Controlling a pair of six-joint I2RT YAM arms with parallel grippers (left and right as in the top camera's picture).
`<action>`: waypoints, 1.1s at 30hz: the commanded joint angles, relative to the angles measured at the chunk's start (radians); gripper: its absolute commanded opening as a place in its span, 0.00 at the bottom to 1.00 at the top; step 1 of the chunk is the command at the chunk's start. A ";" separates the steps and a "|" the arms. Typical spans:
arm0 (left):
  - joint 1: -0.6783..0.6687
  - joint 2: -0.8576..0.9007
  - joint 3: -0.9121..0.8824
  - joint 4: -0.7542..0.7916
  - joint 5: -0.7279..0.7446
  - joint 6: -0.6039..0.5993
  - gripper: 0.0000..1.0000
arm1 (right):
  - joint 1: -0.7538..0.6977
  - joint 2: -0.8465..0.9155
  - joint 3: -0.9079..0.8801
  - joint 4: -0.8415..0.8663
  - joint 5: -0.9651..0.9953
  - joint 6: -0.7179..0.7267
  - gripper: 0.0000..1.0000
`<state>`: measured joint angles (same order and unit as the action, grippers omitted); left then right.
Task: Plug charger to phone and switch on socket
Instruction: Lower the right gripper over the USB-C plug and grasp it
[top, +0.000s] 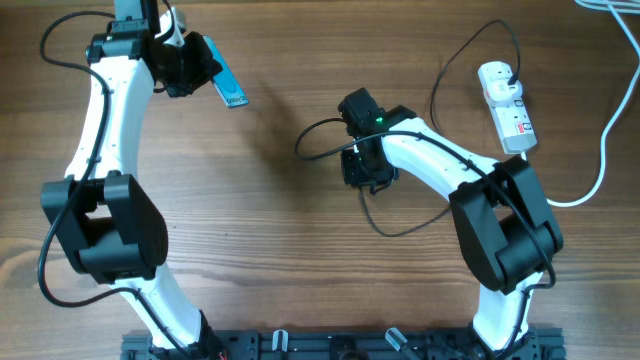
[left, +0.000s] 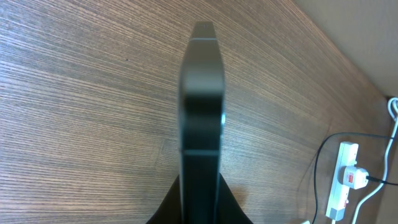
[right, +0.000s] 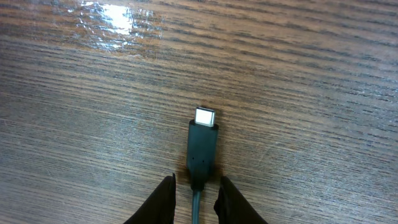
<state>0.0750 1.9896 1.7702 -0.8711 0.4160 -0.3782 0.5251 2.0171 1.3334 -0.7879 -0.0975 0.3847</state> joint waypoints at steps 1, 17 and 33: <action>-0.002 -0.004 0.012 0.007 0.013 0.023 0.04 | 0.005 0.022 -0.007 -0.007 -0.016 0.011 0.24; -0.002 -0.004 0.012 0.007 0.013 0.023 0.04 | 0.006 0.022 -0.007 -0.013 -0.008 0.011 0.20; -0.002 -0.004 0.012 0.008 0.013 0.023 0.04 | 0.006 0.022 -0.087 0.052 -0.005 0.018 0.15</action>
<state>0.0750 1.9896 1.7702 -0.8711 0.4160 -0.3782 0.5247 2.0006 1.2888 -0.7437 -0.0967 0.3935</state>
